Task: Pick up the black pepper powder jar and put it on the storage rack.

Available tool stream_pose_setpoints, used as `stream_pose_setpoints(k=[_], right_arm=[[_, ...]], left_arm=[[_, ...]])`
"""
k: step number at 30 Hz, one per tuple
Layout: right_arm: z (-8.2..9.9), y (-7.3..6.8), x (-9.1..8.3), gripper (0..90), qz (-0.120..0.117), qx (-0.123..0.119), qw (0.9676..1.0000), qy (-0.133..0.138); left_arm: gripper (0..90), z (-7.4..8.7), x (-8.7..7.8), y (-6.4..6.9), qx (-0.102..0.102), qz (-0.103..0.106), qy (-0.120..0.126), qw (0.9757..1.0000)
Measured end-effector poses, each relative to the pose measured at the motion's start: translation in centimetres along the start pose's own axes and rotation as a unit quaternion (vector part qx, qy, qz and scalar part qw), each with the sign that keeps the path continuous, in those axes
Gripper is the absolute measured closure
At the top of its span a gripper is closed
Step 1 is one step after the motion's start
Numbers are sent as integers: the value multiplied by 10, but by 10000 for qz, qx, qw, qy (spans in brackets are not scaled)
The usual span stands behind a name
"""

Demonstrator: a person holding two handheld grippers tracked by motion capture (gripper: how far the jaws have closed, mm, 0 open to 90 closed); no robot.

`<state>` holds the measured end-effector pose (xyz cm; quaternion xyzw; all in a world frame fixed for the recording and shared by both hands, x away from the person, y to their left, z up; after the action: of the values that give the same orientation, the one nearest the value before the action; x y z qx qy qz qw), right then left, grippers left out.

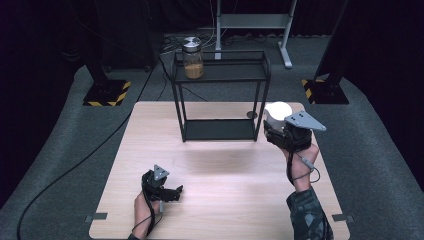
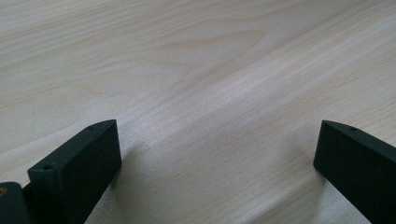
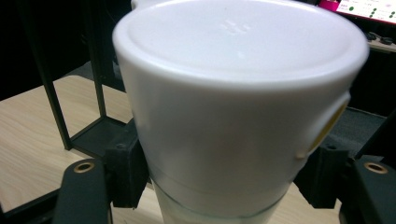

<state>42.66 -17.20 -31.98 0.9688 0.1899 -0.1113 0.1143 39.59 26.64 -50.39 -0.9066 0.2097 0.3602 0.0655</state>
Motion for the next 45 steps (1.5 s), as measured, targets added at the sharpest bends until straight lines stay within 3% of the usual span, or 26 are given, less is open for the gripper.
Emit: stream_pose_setpoints(k=[45], right_arm=[[-51, 3, 23, 294, -201, -116, 9995, 207]], left_arm=[[4, 0, 0, 0, 17, 15, -10, 10000]])
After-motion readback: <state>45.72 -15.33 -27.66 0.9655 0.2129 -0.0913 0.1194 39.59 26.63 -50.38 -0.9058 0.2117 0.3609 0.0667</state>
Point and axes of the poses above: each handheld gripper's, and its own axes: x roughly forward along the jaws, z roughly out of its underside, y roughly to its right, the point moved 10 cm from there along x, roughly forward along the jaws, and after that the axes turned 3 degrees about -x, right-handed, at the moved point
